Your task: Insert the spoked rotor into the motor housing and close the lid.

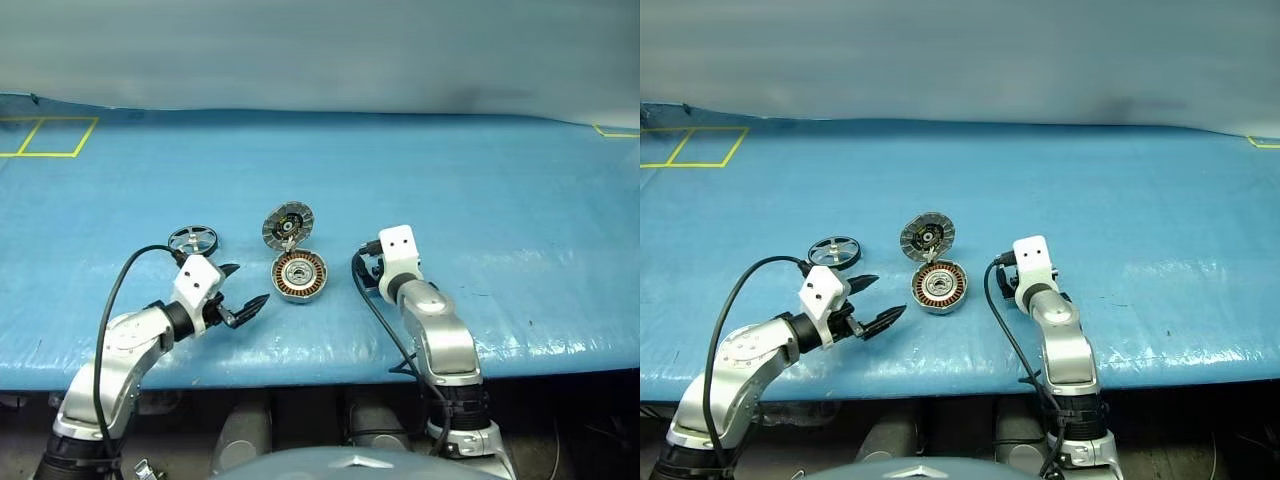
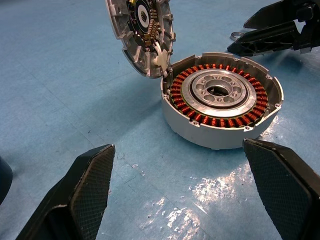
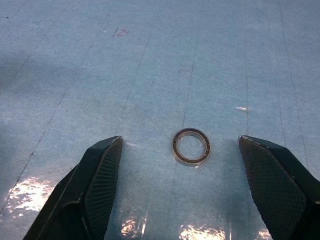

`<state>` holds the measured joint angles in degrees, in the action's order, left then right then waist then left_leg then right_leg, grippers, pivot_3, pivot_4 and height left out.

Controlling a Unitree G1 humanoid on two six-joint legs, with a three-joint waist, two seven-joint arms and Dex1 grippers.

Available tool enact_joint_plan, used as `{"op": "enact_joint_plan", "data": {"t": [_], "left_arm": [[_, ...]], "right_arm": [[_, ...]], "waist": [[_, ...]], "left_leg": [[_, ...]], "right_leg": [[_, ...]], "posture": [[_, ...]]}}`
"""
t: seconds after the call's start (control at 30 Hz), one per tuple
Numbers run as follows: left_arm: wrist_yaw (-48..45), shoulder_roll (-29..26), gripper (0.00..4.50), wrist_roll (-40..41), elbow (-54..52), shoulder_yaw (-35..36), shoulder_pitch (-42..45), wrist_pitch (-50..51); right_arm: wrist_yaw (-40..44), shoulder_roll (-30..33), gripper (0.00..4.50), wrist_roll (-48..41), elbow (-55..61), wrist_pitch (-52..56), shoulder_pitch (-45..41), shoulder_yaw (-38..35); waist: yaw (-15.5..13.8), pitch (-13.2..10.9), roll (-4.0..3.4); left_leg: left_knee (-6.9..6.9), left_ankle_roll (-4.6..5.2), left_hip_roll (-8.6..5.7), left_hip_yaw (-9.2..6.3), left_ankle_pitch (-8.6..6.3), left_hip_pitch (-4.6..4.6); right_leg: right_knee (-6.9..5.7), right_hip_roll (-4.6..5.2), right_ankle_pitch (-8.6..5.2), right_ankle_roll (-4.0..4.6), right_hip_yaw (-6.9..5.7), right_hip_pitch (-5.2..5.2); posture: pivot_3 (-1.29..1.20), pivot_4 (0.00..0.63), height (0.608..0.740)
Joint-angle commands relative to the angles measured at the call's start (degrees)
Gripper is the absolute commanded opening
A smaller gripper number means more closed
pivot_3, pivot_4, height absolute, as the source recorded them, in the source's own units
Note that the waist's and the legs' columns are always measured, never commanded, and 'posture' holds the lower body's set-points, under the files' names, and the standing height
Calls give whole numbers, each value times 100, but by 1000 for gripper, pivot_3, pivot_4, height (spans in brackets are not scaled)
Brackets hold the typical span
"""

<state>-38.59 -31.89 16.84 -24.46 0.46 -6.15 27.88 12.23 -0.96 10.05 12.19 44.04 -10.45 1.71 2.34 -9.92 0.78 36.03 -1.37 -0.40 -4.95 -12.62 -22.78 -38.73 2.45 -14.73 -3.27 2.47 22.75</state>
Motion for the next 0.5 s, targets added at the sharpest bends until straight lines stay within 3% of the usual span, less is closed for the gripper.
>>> {"op": "enact_joint_plan", "data": {"t": [0.03,0.3,0.4,0.5], "left_arm": [[-194,-115,4500,41,-231,-79,-46,-210],[-379,-50,4500,-146,-176,-446,-264,-850],[-350,10,4500,-194,-107,-511,-350,-1055],[-210,107,4500,-407,22,-583,-480,-1413]], "right_arm": [[-130,-25,3884,-204,-131,-223,-93,-66],[-288,13,3884,-448,-454,-433,-48,-46],[-314,33,3265,-516,-461,-438,-17,-31],[-326,68,2322,-566,-448,-429,-10,-18]], "waist": [[2,0,0],[10,0,0],[7,1,0],[4,1,0]], "left_leg": [[0,0,0,0,0,0],[0,2,1,5,1,8],[0,4,2,5,2,10],[0,5,2,5,3,10]], "right_leg": [[0,0,0,0,0,0],[0,-1,0,0,6,-5],[0,-1,-1,-1,6,-8],[0,0,-4,-5,6,-9]], "posture": [[0,150,740],[0,150,740],[0,150,740],[0,150,740]]}}
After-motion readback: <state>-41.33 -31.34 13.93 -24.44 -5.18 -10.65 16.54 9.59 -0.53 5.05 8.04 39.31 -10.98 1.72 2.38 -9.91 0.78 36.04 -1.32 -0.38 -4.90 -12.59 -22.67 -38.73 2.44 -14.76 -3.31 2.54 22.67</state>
